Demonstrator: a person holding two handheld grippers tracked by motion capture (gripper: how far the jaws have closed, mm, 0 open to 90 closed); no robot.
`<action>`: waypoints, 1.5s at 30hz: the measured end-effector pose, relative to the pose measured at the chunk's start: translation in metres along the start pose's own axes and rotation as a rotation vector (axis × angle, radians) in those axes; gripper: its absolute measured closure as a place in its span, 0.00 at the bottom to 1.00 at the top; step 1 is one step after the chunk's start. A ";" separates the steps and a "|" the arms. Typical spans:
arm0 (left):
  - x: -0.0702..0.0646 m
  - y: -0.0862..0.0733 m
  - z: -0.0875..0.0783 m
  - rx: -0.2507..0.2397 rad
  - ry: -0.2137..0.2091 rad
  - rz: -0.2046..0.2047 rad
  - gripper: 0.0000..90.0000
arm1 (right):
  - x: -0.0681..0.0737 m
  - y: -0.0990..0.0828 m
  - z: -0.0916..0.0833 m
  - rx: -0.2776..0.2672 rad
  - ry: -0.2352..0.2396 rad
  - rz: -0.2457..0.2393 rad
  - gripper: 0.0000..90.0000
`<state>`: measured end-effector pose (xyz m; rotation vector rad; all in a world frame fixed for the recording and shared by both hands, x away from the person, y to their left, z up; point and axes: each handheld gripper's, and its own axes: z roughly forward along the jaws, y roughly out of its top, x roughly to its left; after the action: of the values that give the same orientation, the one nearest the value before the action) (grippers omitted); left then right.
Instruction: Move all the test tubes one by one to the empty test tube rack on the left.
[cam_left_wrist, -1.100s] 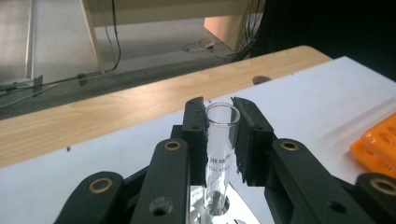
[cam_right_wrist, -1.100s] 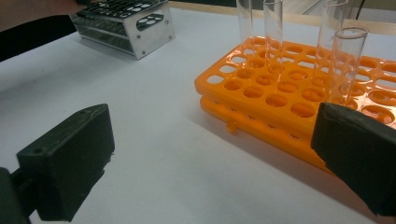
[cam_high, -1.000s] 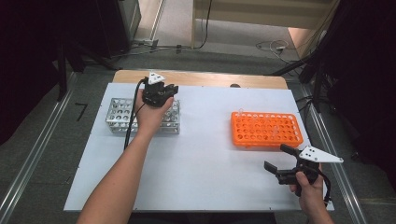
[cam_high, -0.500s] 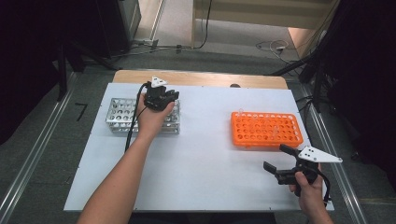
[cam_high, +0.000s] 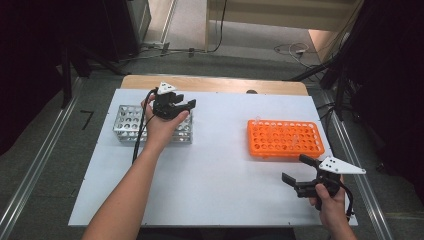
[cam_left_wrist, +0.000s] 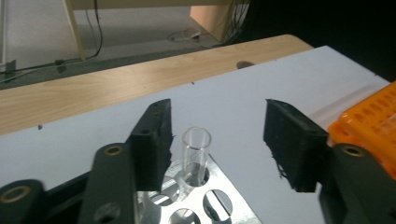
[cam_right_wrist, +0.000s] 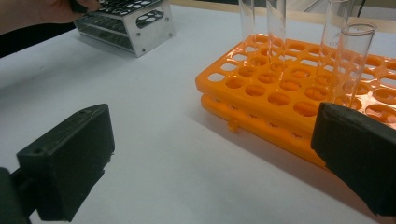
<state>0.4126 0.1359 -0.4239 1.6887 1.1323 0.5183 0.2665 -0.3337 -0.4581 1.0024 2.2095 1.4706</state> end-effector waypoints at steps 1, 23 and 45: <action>-0.001 0.000 -0.002 -0.007 -0.001 0.002 0.39 | 0.000 0.000 0.000 -0.001 0.000 0.001 0.00; -0.024 -0.013 -0.056 -0.049 -0.093 0.017 0.00 | -0.002 0.008 0.002 0.017 -0.039 0.016 0.00; -0.054 -0.052 -0.103 -0.092 -0.098 0.041 0.00 | -0.024 0.041 0.024 0.047 -0.145 0.054 0.00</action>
<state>0.2852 0.1436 -0.4190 1.6425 0.9907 0.5002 0.3134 -0.3240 -0.4351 1.1545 2.1385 1.3293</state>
